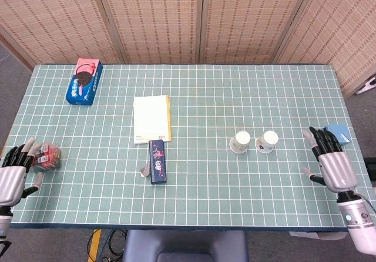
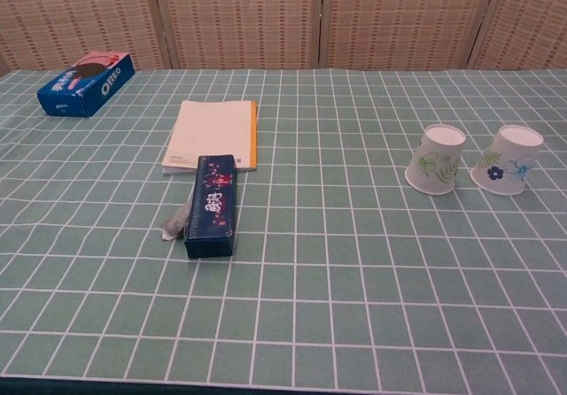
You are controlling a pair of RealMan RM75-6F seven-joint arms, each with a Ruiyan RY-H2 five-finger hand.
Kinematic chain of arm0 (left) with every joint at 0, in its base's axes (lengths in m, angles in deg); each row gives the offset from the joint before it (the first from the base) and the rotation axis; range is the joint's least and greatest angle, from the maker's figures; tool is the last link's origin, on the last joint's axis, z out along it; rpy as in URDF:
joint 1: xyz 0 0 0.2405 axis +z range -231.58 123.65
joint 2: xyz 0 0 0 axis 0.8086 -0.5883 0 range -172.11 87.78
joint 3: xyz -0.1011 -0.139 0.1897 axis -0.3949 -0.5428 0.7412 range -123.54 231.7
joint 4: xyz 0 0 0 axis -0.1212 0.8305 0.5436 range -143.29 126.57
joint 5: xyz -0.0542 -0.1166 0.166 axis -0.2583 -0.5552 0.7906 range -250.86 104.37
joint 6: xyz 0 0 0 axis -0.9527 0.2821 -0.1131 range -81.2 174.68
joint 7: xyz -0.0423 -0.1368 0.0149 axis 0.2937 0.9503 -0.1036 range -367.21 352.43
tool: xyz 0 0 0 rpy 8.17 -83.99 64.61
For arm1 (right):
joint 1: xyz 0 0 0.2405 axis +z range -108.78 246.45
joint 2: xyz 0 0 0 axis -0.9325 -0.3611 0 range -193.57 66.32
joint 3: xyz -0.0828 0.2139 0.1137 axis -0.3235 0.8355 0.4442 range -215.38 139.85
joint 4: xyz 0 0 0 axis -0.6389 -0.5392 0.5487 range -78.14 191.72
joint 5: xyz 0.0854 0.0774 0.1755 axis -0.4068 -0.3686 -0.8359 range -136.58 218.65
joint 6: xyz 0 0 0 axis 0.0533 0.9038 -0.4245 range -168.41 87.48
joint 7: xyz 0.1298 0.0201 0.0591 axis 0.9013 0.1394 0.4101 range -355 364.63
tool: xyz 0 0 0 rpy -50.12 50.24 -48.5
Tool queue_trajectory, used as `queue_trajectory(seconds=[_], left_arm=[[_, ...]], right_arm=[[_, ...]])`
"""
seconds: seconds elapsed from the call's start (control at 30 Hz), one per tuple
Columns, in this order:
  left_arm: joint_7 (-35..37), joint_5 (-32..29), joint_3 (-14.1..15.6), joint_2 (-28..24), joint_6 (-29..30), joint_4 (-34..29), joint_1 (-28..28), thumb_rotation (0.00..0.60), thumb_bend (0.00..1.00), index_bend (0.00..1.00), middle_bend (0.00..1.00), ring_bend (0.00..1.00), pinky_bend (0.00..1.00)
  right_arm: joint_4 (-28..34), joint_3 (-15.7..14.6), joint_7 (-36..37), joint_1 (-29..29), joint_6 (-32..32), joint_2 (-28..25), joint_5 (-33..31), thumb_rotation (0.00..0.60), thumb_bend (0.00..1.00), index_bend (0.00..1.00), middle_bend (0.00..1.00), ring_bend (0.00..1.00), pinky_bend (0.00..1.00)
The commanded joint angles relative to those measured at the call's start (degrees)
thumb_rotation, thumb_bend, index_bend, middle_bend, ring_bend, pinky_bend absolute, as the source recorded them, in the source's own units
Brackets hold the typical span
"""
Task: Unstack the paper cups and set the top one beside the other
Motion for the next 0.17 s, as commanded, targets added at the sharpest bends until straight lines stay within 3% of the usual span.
queue_trajectory(seconds=[0.03,0.17], left_arm=[[0.2,0.23,0.01,-0.03,0.27,-0.03,0.02,0.6,0.5,0.0,0.0,0.0,0.0],[0.14,0.37,0.11,-0.01,0.26,0.13,-0.06,0.6,0.5,0.0,0.0,0.0,0.0]], right_arm=[[0.12,0.04,-0.25,-0.29,0.1,0.2,0.08,0.6,0.2,0.0,0.0,0.0,0.0],[0.06,0.26,-0.29,-0.37,-0.8,0.14,-0.38,0.6,0.2,0.0,0.0,0.0,0.0]])
